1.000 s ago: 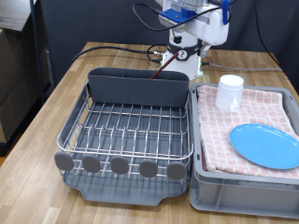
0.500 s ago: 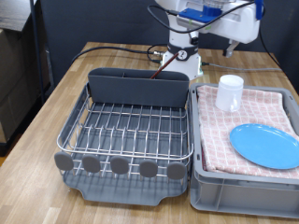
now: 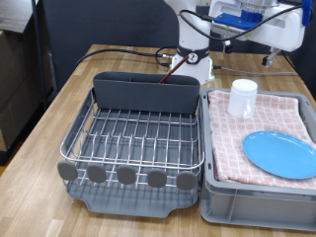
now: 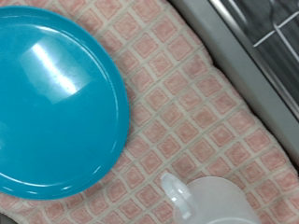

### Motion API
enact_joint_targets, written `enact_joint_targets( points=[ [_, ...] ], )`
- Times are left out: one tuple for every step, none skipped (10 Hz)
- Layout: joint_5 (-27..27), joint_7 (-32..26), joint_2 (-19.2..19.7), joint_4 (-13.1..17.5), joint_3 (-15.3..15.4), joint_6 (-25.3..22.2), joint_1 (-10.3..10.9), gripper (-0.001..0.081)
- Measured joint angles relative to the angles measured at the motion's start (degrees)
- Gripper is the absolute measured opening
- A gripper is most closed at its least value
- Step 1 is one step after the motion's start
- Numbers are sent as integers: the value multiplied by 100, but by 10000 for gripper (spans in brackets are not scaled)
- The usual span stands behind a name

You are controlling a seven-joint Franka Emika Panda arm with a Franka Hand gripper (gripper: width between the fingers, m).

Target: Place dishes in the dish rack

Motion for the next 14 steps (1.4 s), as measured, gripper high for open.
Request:
enact_joint_targets(
  points=[
    [66, -7, 74, -24, 23, 223, 12, 803],
    [169, -54, 153, -83, 31, 512, 22, 803],
    [327, -159, 245, -169, 31, 835, 31, 803],
    [539, -362, 350, -284, 30, 1211, 35, 803],
    [779, -623, 472, -403, 29, 1604, 38, 803],
    [1040, -907, 605, -506, 29, 1959, 47, 803],
    [1338, -1221, 744, -595, 31, 2289, 69, 803],
    [1541, -1472, 859, -637, 34, 2566, 82, 803],
    [1493, -1413, 859, -625, 33, 2498, 80, 803],
    [1750, -1623, 861, -625, 30, 2489, 81, 803],
    [2201, -2097, 875, -638, 23, 2512, 81, 803],
    [2650, -2607, 917, -658, 21, 2577, 80, 803],
    [3010, -3021, 980, -679, 22, 2622, 80, 803],
    [3350, -3391, 1060, -694, 34, 2682, 81, 803]
  ],
)
